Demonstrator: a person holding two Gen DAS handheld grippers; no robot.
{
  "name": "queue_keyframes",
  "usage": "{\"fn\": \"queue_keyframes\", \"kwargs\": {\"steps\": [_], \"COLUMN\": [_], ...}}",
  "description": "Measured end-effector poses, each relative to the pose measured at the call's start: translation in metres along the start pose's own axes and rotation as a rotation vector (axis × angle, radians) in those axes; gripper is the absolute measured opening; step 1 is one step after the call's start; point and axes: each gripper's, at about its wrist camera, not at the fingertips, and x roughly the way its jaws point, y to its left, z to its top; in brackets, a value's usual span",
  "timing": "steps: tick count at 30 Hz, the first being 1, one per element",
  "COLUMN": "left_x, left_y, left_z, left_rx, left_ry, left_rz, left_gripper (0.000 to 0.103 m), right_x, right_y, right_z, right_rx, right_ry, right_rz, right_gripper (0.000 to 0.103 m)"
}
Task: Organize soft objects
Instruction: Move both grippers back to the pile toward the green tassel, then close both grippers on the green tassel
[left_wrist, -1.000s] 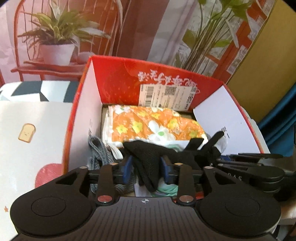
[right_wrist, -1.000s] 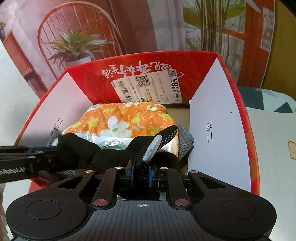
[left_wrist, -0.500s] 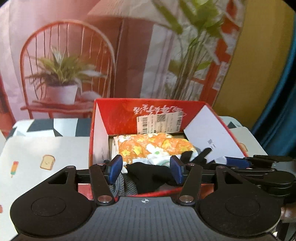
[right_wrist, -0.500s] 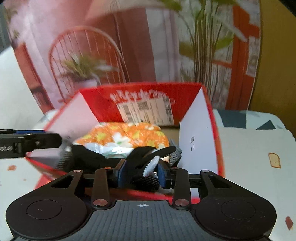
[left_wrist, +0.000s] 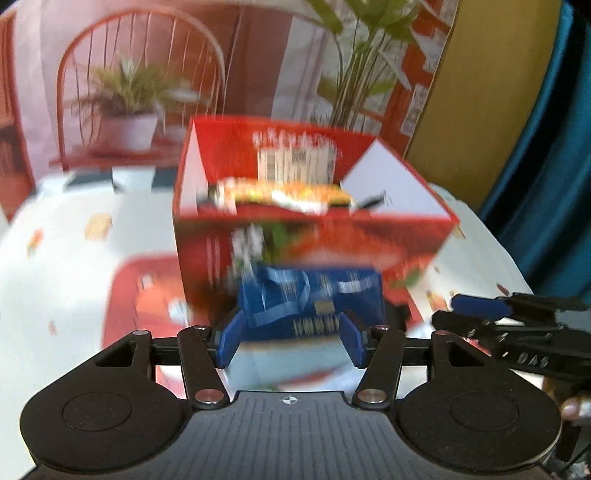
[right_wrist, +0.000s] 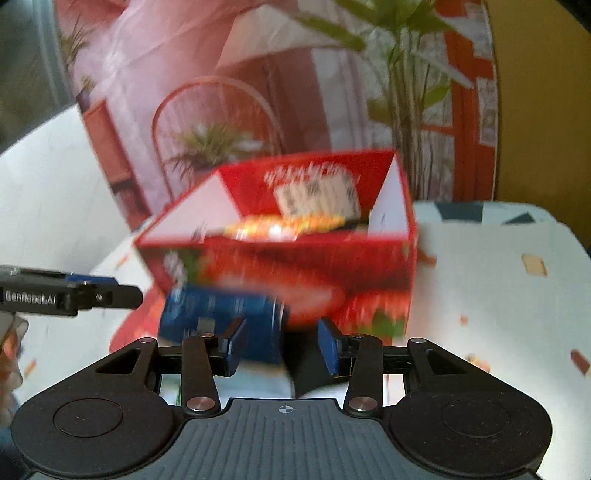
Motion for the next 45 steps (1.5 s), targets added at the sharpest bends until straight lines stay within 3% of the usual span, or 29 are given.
{"fn": "queue_keyframes", "kwargs": {"steps": [6, 10, 22, 45], "left_x": [0.006, 0.011, 0.021, 0.054], "left_y": [-0.005, -0.007, -0.012, -0.03], "left_z": [-0.035, -0.048, -0.065, -0.073], "left_rx": [-0.04, -0.065, -0.088, -0.071], "left_ry": [0.044, 0.064, 0.111, 0.177], "left_rz": [-0.044, -0.072, -0.118, -0.233], "left_gripper": [0.059, 0.059, 0.059, 0.055], "right_x": [0.002, 0.0, 0.009, 0.029], "right_y": [0.01, 0.015, 0.021, 0.016], "right_z": [-0.041, -0.059, -0.07, -0.081], "right_rx": [0.009, 0.016, 0.018, 0.048], "right_ry": [0.104, 0.151, 0.242, 0.261], "right_rz": [0.042, 0.077, 0.147, 0.175], "right_gripper": [0.04, 0.047, 0.055, 0.052]}}
